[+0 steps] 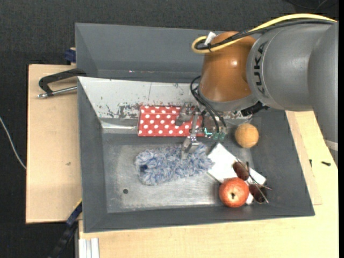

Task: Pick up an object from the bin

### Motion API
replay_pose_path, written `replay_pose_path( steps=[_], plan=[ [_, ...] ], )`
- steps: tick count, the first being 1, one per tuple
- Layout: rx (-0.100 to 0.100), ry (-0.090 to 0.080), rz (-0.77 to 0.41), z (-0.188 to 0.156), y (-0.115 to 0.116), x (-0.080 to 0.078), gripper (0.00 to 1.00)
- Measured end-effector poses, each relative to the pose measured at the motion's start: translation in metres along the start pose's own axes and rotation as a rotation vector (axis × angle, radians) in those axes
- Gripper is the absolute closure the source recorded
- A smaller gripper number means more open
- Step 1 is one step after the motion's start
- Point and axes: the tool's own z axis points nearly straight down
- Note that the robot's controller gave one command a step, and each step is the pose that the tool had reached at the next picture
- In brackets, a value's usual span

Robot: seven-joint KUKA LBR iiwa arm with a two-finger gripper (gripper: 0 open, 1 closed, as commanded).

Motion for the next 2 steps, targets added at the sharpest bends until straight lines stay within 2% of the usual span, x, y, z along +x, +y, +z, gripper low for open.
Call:
replay_pose_path(
  steps=[1, 2],
  plan=[
    [-0.001, -0.008, 0.001, -0.005, 0.000, -0.002, 0.00],
    [0.001, -0.010, -0.086, 0.029, 0.025, 0.048, 0.00]
  ],
)
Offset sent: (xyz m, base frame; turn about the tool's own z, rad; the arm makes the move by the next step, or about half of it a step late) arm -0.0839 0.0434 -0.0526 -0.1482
